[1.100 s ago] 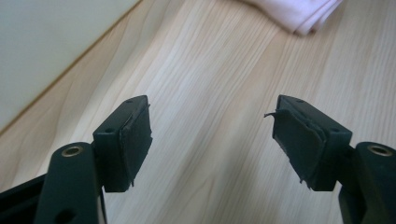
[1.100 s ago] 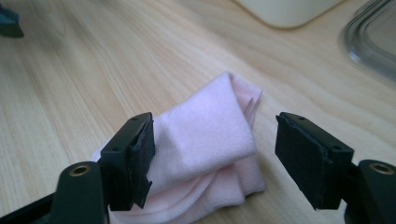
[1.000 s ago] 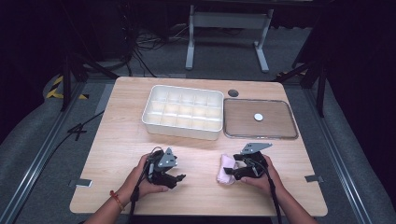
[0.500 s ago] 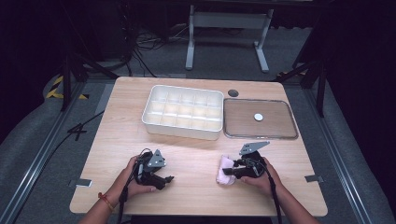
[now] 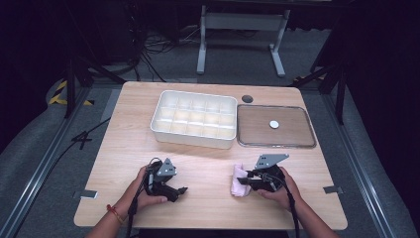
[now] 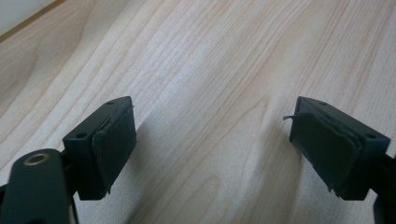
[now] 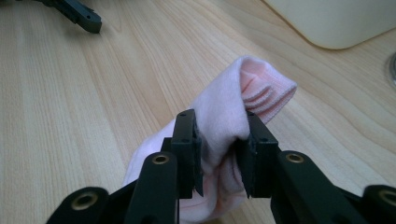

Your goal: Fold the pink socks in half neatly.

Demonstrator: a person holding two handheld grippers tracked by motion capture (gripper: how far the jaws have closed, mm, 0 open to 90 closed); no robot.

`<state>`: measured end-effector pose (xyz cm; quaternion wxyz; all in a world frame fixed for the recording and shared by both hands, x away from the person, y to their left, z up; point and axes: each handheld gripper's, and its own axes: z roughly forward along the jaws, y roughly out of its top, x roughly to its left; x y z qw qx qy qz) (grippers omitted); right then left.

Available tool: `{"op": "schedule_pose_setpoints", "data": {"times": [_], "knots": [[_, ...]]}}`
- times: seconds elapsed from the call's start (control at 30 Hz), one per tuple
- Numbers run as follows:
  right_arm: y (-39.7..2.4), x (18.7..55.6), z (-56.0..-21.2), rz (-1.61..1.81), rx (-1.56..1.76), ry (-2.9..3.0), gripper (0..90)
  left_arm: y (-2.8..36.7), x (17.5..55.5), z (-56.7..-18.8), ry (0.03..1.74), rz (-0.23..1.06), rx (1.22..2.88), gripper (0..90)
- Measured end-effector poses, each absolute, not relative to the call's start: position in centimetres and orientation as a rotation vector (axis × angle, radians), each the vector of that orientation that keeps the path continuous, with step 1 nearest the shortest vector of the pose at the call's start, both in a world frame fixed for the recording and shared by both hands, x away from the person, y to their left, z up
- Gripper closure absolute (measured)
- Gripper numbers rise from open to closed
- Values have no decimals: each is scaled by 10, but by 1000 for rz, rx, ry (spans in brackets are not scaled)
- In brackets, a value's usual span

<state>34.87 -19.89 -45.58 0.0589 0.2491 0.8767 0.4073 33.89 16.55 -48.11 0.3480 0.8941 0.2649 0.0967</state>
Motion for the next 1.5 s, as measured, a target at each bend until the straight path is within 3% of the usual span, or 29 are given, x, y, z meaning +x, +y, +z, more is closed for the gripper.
{"op": "schedule_pose_setpoints", "data": {"times": [1.5], "knots": [[-221, 346, -425, 1291, 690, 2440, 709, 164, 341, -483, 684, 252, 2301, 126]]}}
